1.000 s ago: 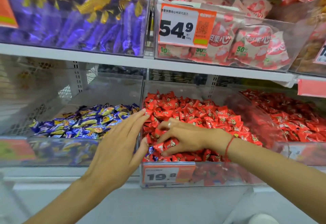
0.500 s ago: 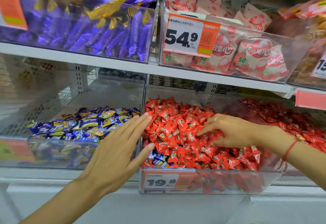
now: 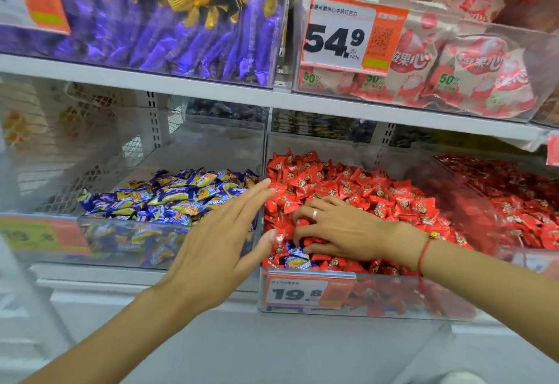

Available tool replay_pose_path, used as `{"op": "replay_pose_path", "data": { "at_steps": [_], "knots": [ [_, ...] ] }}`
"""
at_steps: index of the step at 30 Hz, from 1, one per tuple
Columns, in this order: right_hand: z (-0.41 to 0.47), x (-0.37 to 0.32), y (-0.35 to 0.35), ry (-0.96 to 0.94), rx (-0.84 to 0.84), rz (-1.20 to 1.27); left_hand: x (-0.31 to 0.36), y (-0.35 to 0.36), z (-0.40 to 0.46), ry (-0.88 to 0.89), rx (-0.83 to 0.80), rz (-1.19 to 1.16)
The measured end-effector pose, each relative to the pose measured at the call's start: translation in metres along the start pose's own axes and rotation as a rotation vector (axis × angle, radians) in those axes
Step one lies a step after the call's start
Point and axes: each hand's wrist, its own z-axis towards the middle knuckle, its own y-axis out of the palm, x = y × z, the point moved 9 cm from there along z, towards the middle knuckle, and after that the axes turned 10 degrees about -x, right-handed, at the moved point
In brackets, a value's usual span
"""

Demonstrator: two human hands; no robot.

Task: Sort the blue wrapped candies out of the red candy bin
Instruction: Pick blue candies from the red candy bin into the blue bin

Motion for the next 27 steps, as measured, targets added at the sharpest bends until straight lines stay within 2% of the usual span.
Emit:
{"op": "replay_pose_path", "data": {
  "at_steps": [8, 12, 14, 17, 18, 20, 23, 27],
  "knots": [
    [-0.056, 0.048, -0.016, 0.158, -0.006, 0.167, -0.001, 0.000, 0.001, -0.002, 0.008, -0.001],
    [-0.075, 0.057, -0.022, 0.245, -0.243, 0.128, -0.001, 0.001, 0.001, 0.002, 0.011, -0.003],
    [-0.074, 0.051, -0.033, 0.258, -0.291, 0.098, -0.001, 0.002, 0.002, 0.004, 0.009, -0.002],
    [-0.046, 0.024, -0.060, 0.163, -0.096, 0.363, -0.001, 0.001, 0.002, 0.004, 0.004, -0.001],
    [-0.033, 0.015, -0.059, 0.118, -0.083, 0.487, -0.001, 0.001, 0.002, 0.004, 0.004, -0.004],
    [-0.008, -0.006, -0.044, 0.068, -0.201, 0.646, -0.001, 0.000, 0.002, 0.005, 0.000, -0.007],
    [0.016, -0.027, -0.012, 0.039, -0.409, 0.572, -0.001, 0.001, 0.002, 0.010, -0.010, 0.002],
    [0.028, -0.031, -0.016, 0.073, -0.263, 0.432, -0.001, -0.002, 0.004, -0.006, -0.004, 0.021]
  ]
}}
